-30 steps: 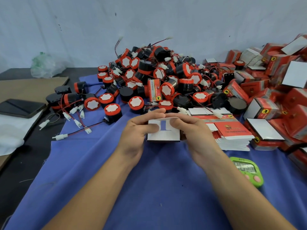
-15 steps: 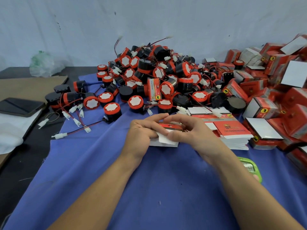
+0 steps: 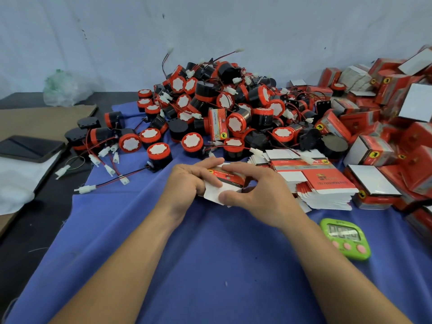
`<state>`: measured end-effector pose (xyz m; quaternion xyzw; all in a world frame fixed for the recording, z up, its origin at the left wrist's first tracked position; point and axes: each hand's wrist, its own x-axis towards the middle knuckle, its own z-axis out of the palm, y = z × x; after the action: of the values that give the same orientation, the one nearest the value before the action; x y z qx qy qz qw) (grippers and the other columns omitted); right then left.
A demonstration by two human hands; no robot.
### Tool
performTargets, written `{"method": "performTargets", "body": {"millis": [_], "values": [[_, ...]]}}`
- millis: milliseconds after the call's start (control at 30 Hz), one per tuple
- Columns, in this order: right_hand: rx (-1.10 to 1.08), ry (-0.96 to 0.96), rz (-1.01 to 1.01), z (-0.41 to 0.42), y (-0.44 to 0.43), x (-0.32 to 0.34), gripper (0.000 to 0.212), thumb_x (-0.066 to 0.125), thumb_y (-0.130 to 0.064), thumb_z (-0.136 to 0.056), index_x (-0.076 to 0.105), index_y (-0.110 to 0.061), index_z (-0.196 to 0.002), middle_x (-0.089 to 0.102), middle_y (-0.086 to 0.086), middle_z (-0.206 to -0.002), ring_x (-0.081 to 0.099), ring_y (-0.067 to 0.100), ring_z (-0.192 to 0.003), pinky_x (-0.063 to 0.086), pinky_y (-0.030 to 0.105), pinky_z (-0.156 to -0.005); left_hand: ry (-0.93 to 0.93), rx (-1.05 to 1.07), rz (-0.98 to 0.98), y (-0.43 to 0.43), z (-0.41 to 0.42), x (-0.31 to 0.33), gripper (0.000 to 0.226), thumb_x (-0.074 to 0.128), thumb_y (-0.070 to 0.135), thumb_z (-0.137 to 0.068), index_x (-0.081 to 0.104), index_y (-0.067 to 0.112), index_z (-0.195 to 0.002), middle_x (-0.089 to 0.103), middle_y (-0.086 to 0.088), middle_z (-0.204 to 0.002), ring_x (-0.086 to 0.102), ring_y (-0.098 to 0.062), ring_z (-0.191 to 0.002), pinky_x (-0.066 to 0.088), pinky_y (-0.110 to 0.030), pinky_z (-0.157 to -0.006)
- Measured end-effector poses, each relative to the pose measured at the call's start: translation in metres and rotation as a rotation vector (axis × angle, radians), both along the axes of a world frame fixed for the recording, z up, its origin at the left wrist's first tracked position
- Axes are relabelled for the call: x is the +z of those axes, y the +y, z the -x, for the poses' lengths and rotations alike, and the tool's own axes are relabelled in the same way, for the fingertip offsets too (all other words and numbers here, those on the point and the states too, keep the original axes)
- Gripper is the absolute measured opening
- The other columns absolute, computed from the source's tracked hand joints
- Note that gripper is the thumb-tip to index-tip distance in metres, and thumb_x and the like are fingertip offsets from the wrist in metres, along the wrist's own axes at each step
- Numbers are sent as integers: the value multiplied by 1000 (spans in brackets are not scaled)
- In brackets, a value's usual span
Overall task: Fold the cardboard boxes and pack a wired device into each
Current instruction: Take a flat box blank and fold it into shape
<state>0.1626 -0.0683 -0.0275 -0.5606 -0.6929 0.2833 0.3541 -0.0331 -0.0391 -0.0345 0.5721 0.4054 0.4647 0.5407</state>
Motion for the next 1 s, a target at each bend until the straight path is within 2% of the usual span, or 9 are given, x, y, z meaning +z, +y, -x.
{"method": "performTargets", "body": {"millis": [100,200,367,567,700,767,900,933,1000], "values": [[-42,-62,-97,4,0,-3,62,79,-57,-65,65,-52,-125,65,-35,-119,56,-15,-104,39,-1,-81,55,-57,-27,3,5,1,48,53,2,-52,86,21,-82,72,18,-127,53,-5,-137,47,-35,-106],[-55,-132,-144,-1,3,-3,48,76,-45,-79,58,-62,-120,71,-31,-102,62,-7,-93,47,10,-75,276,-86,-214,0,3,-2,53,68,9,-65,80,35,-109,68,22,-132,49,8,-135,40,-17,-107],[-26,-154,-164,-4,9,-3,37,75,-39,-88,66,-53,-121,73,-23,-91,65,0,-85,46,11,-67,406,65,-389,1,-4,-7,46,79,1,-79,77,40,-103,72,25,-119,55,10,-127,38,-6,-103],[-17,-10,-122,-10,10,-2,20,69,-35,-92,78,-42,-109,69,-22,-72,61,4,-65,40,14,-56,342,191,-375,-8,-11,-4,36,84,26,-76,75,54,-97,74,30,-104,68,5,-102,49,-8,-81],[-17,194,-80,-8,7,3,16,62,-33,-92,78,-34,-97,71,2,-72,65,25,-63,56,48,-59,125,118,-232,-5,-12,0,39,73,20,-78,75,35,-114,77,15,-110,72,-5,-103,55,-18,-81],[-68,276,-60,-6,6,3,17,63,-28,-96,79,-29,-95,72,2,-73,65,21,-61,58,51,-60,14,74,-143,-4,-13,1,43,68,19,-78,73,33,-118,77,14,-115,70,-3,-108,54,-18,-85],[-196,407,-47,0,3,6,25,64,-24,-99,80,-39,-88,77,-4,-79,72,17,-65,62,47,-64,173,192,-263,-11,-18,-1,68,72,48,-77,50,45,-141,55,28,-145,48,5,-138,43,-22,-108],[-231,420,-61,2,2,7,29,64,-24,-100,78,-44,-84,77,-4,-78,73,18,-65,62,47,-64,237,267,-307,-13,-20,-3,72,70,54,-77,46,44,-144,51,28,-146,45,5,-138,42,-21,-107],[-285,405,-99,6,0,8,36,63,-27,-100,74,-54,-79,76,-5,-76,72,19,-63,61,48,-65,291,371,-305,-14,-26,-4,60,68,64,-74,51,41,-128,58,27,-129,52,7,-124,44,-12,-93]]}}
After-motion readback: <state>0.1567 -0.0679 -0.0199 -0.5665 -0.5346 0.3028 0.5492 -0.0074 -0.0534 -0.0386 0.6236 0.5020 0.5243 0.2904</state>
